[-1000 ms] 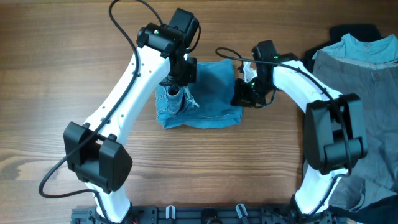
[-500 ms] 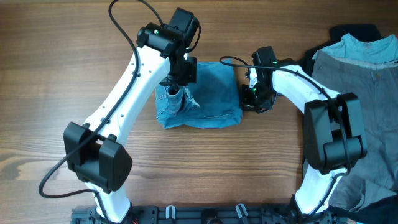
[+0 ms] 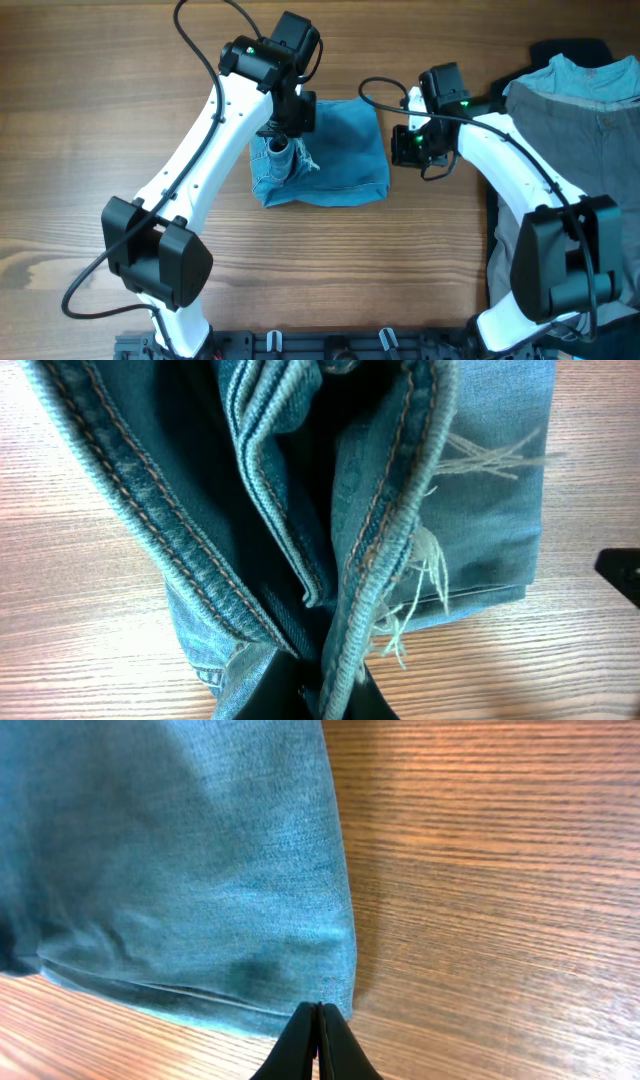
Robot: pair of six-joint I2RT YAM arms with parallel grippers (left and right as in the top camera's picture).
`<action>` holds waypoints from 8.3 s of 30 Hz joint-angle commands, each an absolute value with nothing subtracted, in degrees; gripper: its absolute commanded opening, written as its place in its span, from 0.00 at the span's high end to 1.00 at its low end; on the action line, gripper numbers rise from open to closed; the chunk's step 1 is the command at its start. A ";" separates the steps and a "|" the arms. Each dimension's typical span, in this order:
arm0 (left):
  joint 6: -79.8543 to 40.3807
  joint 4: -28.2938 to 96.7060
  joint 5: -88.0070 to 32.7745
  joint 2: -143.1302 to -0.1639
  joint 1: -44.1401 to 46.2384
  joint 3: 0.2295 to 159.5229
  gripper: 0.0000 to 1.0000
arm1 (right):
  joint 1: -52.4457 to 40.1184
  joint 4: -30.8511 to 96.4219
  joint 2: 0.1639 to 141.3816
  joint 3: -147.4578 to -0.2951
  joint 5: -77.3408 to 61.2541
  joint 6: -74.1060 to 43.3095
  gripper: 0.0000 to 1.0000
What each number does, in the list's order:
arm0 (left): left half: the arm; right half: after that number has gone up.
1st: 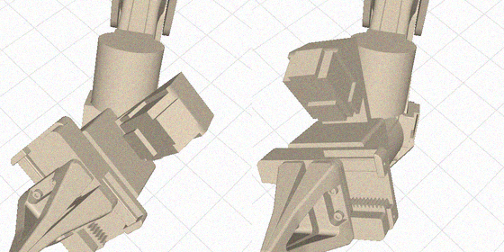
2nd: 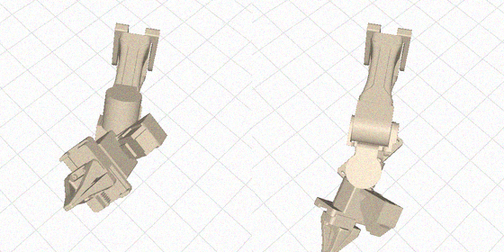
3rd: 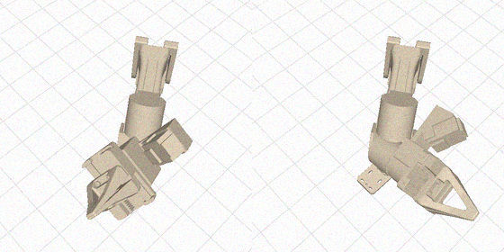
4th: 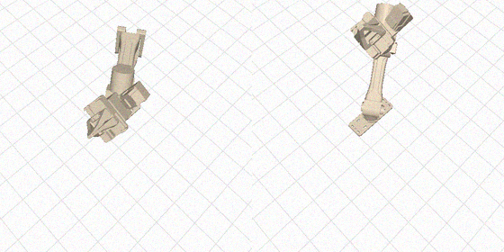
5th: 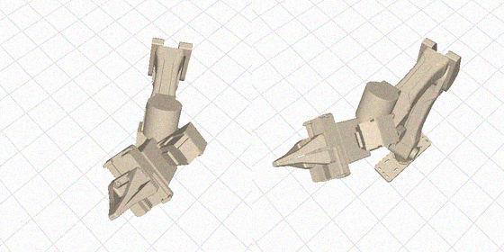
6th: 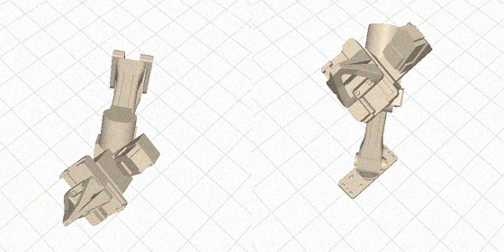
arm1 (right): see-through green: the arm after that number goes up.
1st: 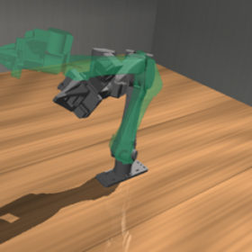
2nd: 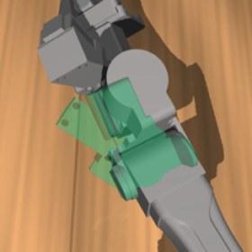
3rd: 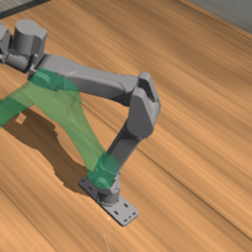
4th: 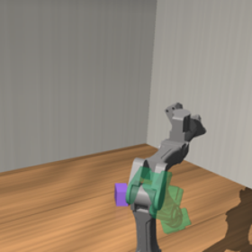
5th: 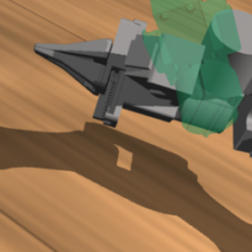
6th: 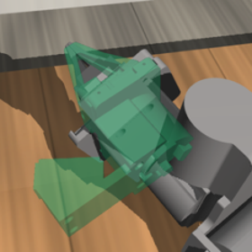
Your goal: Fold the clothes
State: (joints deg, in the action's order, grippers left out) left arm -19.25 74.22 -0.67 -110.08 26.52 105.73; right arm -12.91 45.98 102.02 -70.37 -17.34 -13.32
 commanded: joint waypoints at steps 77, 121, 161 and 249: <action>-15.18 53.47 -19.92 -111.07 16.36 89.78 0.81 | -16.53 46.39 95.68 -76.14 -15.81 -6.20 0.82; -22.00 62.43 -19.49 -114.24 24.45 78.83 0.96 | -16.01 49.17 87.74 -76.05 -15.20 -11.53 0.90; -22.48 80.75 -18.33 -106.02 10.37 90.72 0.00 | -17.19 27.97 123.20 -75.64 -22.48 -3.03 0.96; 1.28 82.63 -10.63 -75.13 -8.82 106.08 0.00 | -17.19 43.79 59.20 -76.84 -11.57 -6.17 0.00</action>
State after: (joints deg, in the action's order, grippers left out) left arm -0.45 80.86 -17.80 -78.37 -15.42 106.26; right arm -17.32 43.35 61.43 -76.34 -12.78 -5.98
